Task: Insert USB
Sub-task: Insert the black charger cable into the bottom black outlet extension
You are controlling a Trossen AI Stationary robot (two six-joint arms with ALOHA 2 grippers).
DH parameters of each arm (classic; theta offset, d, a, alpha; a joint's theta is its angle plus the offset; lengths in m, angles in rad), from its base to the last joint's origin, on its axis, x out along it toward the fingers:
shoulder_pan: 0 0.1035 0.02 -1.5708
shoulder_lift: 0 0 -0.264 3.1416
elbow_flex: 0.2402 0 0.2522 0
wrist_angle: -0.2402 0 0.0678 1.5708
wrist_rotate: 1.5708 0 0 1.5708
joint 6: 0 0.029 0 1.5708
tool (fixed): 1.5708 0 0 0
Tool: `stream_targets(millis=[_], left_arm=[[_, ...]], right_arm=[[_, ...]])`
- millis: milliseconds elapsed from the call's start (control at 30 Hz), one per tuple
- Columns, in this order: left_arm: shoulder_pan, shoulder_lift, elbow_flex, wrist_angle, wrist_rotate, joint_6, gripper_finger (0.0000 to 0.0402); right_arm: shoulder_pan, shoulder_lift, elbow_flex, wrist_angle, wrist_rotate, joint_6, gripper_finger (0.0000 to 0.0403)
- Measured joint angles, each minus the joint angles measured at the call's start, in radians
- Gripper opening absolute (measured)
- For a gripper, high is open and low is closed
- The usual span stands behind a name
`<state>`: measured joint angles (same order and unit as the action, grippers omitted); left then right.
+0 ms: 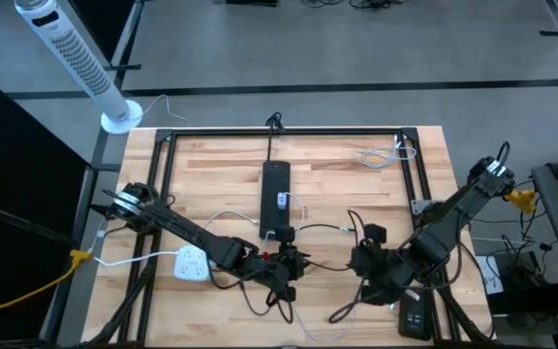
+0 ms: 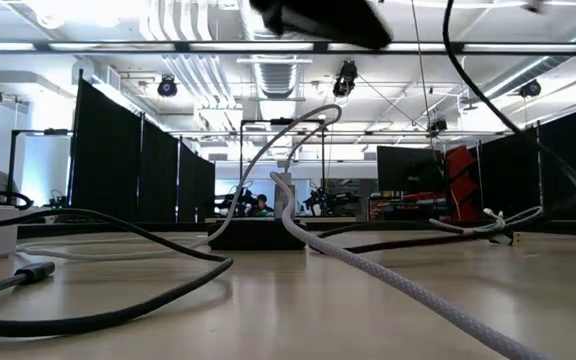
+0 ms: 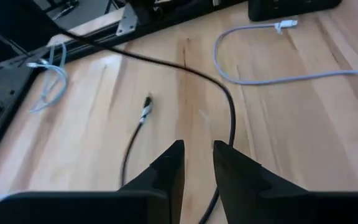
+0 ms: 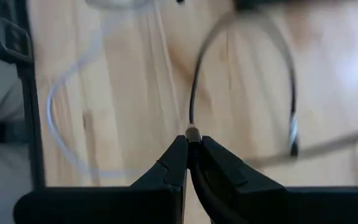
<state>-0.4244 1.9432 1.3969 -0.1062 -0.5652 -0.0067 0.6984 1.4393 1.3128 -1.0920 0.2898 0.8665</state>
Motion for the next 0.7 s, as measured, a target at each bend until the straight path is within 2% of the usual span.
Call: stream_targets(millis=[167,367,467,533,700], left_arm=[[0.029,0.082,-0.012,0.113,0.006,0.024,0.0064],[0.036,0.154,-0.012,0.242,0.012,0.027,0.0065],[0.037,0.183,-0.013,0.323,0.069,0.027,0.0064],[0.037,0.200,-0.013,0.404,0.149,0.023,0.0064],[0.035,0.249,-0.011,0.545,0.296,0.020,0.0063]], right_arm=[[0.000,0.010,-0.002,-0.122,-0.204,0.187,0.0017],[0.003,0.050,-0.003,-0.161,-0.439,0.305,0.0017],[0.010,0.083,-0.003,-0.159,-0.520,0.328,0.0017],[0.022,0.110,-0.003,-0.157,-0.567,0.343,0.0017],[0.084,0.169,-0.004,-0.142,-0.621,0.372,0.0017]])
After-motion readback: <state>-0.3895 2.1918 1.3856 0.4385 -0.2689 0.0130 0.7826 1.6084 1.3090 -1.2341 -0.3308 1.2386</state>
